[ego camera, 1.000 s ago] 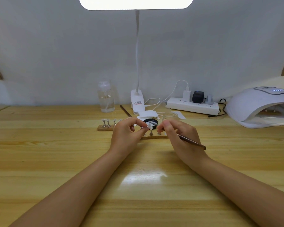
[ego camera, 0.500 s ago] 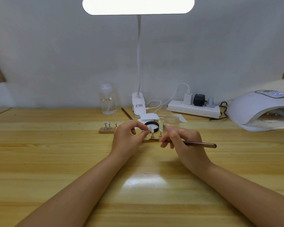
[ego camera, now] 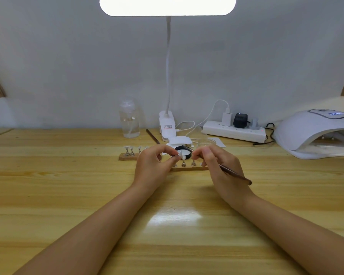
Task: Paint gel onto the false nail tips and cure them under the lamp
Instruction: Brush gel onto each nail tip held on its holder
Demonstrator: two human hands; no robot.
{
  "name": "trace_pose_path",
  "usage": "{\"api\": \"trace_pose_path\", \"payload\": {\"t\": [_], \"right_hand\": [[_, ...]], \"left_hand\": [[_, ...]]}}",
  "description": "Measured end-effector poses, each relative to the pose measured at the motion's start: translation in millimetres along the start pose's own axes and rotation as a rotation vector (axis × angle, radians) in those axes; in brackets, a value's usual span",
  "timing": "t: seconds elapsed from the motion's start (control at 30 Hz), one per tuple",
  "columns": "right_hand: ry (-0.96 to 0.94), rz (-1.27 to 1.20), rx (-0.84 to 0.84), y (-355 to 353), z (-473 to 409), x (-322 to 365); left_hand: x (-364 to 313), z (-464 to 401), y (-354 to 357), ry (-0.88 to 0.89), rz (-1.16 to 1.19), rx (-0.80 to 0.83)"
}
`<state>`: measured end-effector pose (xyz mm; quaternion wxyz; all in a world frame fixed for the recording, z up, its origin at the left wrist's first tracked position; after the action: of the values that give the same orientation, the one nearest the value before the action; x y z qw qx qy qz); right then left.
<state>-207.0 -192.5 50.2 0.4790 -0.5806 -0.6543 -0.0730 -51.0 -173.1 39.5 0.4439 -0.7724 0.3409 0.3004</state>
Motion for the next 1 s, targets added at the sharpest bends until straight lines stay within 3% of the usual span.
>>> {"api": "trace_pose_path", "payload": {"t": [0.17, 0.33, 0.5, 0.63, 0.77, 1.0], "right_hand": [[-0.004, -0.15, 0.016, 3.6, 4.3, -4.1], [-0.018, 0.003, -0.001, -0.5, 1.1, 1.1], [-0.037, -0.107, 0.034, 4.9, 3.7, -1.6], [-0.023, 0.011, 0.0, 0.6, 1.0, -1.6], [-0.001, -0.069, 0.019, 4.4, 2.6, -6.2], [-0.014, 0.021, 0.015, 3.9, 0.4, -4.2]], "left_hand": [[1.8, -0.6, 0.1, 0.002, 0.001, -0.006], [1.8, -1.4, -1.0, 0.009, -0.013, -0.013], [1.2, -1.6, -1.6, 0.01, -0.023, -0.022], [1.4, -1.5, -1.8, 0.012, -0.024, -0.023], [3.0, -2.1, -1.4, 0.007, -0.02, -0.02], [3.3, -1.9, -1.1, 0.004, 0.009, -0.014]]}}
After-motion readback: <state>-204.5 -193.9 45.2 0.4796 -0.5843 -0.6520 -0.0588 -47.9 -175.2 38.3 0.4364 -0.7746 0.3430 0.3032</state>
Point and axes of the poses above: each hand's wrist, its own z-axis away from the middle knuckle, its own y-axis out of the palm, x = y × z, the point moved 9 cm from there along -z, towards the middle knuckle, and after that the axes turned 13 degrees about x, right-handed, at the moved point
